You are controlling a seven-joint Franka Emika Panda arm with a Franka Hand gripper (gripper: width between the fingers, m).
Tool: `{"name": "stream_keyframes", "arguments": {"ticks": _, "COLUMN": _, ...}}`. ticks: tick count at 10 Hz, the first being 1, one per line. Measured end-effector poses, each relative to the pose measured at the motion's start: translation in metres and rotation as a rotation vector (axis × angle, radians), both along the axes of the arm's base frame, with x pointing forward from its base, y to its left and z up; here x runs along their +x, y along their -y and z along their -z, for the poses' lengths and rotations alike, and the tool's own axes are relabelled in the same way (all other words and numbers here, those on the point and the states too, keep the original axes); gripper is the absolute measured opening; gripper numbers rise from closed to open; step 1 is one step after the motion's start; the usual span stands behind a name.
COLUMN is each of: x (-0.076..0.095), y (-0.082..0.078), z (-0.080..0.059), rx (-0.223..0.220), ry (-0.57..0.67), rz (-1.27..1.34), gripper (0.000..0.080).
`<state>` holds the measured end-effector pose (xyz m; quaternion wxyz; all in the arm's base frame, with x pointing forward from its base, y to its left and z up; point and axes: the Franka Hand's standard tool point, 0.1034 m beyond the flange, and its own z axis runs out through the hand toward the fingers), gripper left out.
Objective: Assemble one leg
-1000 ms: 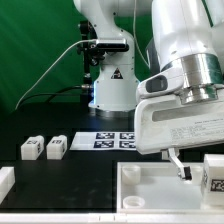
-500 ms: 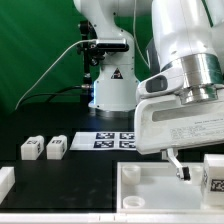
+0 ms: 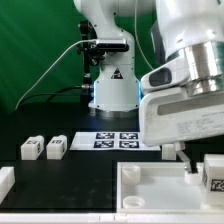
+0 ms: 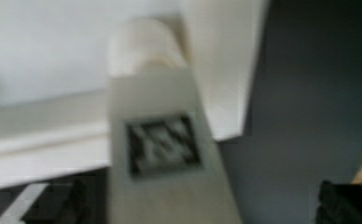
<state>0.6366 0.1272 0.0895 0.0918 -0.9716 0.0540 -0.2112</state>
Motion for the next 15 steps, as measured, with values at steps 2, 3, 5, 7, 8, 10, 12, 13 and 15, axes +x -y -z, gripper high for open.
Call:
{"name": "stream_keyframes", "arguments": {"ticks": 2, "x": 0.0, "y": 0.005, "z": 0.004, "rx": 0.031, "ry": -0.221, "rz": -0.031, "gripper": 0.0649}}
{"name": "stream_keyframes", "arguments": {"ticks": 3, "x": 0.003, "y": 0.01, "z": 0.005, "rx": 0.043, "ry": -0.298, "rz": -0.04, "gripper": 0.0649}}
{"name": "stream_keyframes", "arguments": {"ticks": 5, "x": -0.007, "y": 0.016, "z": 0.012, "rx": 0.071, "ry": -0.485, "rz": -0.066, "gripper": 0.0649}}
{"name": "stream_keyframes", "arguments": {"ticks": 7, "x": -0.002, "y": 0.016, "z": 0.013, "rx": 0.074, "ry": -0.484, "rz": -0.065, "gripper": 0.0649}}
{"name": "stream_keyframes", "arguments": {"ticks": 8, "x": -0.002, "y": 0.016, "z": 0.013, "rx": 0.074, "ry": -0.485, "rz": -0.064, "gripper": 0.0634}}
{"name": "stream_keyframes", "arguments": {"ticks": 10, "x": -0.002, "y": 0.016, "z": 0.013, "rx": 0.081, "ry": -0.491, "rz": -0.034, "gripper": 0.0436}}
{"name": "stream_keyframes", "arguments": {"ticks": 12, "x": -0.002, "y": 0.016, "z": 0.013, "rx": 0.091, "ry": -0.5, "rz": 0.018, "gripper": 0.0297}}
{"name": "stream_keyframes", "arguments": {"ticks": 13, "x": -0.002, "y": 0.016, "z": 0.013, "rx": 0.111, "ry": -0.519, "rz": 0.122, "gripper": 0.0297}}
{"name": "stream_keyframes", "arguments": {"ticks": 15, "x": -0.002, "y": 0.016, "z": 0.014, "rx": 0.163, "ry": -0.521, "rz": 0.405, "gripper": 0.0297}}
